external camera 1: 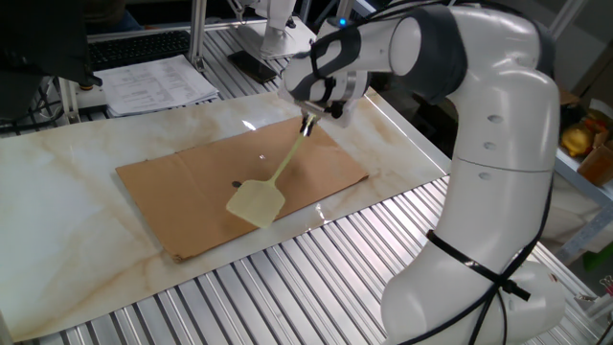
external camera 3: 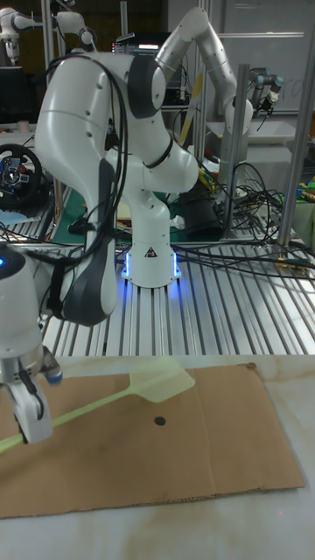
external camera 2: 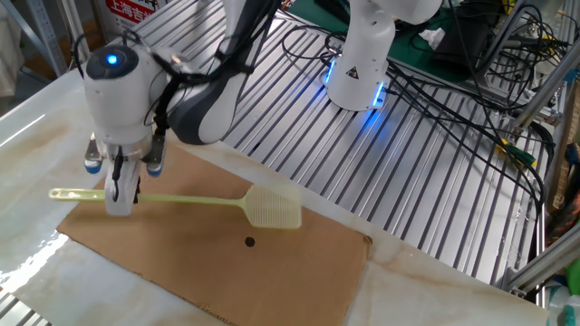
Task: Swat with a flyswatter
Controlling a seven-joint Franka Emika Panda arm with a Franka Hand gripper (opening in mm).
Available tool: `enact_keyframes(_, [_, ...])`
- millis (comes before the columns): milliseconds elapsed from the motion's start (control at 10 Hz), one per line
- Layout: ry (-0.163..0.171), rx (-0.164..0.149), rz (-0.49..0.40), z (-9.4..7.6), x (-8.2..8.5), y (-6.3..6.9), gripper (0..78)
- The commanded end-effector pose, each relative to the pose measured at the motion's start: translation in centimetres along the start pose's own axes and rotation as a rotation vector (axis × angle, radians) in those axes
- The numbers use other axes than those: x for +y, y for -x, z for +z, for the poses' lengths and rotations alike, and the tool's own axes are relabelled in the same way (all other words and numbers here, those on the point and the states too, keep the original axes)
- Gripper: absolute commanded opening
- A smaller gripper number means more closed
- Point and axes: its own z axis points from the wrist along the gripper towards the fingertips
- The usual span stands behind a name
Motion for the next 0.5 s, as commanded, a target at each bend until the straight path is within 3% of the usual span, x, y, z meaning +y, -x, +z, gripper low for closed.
enact_keyframes(100, [-0.006, 0.008, -0.306, -12.78, 1.07, -1.69, 1.2])
enact_keyframes(500, [-0.001, 0.026, -0.3, -12.89, 1.17, -1.73, 1.2])
